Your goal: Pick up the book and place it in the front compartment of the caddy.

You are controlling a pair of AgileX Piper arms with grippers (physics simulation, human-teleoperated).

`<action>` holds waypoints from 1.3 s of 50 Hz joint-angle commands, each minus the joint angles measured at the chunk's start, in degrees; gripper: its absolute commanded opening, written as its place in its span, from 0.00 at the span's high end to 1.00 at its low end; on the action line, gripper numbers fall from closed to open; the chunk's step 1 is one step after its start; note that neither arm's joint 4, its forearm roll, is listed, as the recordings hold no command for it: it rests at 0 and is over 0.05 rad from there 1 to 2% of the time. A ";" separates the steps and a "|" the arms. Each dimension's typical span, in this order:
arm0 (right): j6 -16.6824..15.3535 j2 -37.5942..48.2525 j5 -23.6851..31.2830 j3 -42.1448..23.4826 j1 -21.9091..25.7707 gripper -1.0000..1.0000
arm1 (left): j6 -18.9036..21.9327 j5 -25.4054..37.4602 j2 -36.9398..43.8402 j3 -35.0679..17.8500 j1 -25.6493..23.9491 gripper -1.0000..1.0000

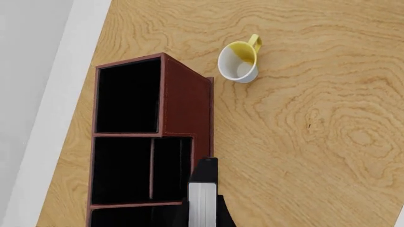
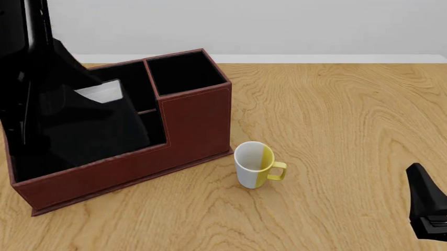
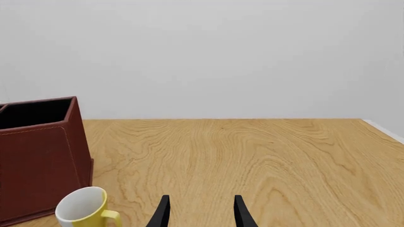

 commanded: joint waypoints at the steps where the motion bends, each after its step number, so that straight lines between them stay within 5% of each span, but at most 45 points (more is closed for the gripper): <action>1: 0.21 0.02 0.01 -0.14 -0.26 0.00 | 6.32 0.37 3.31 -7.68 3.92 1.00; 8: 0.11 -0.05 -0.01 0.01 -0.47 0.00 | 8.06 0.37 5.76 -10.65 6.19 1.00; 10: 0.03 -0.05 -0.01 0.02 -0.49 0.00 | 11.77 0.37 6.16 -11.23 9.34 1.00; 25: -0.71 -0.05 -0.16 0.35 -0.92 0.00 | 11.69 0.23 12.53 -17.79 10.79 1.00; 65: -5.09 -0.05 -0.12 1.29 -0.57 0.00 | 16.24 -15.51 21.40 -7.76 19.47 1.00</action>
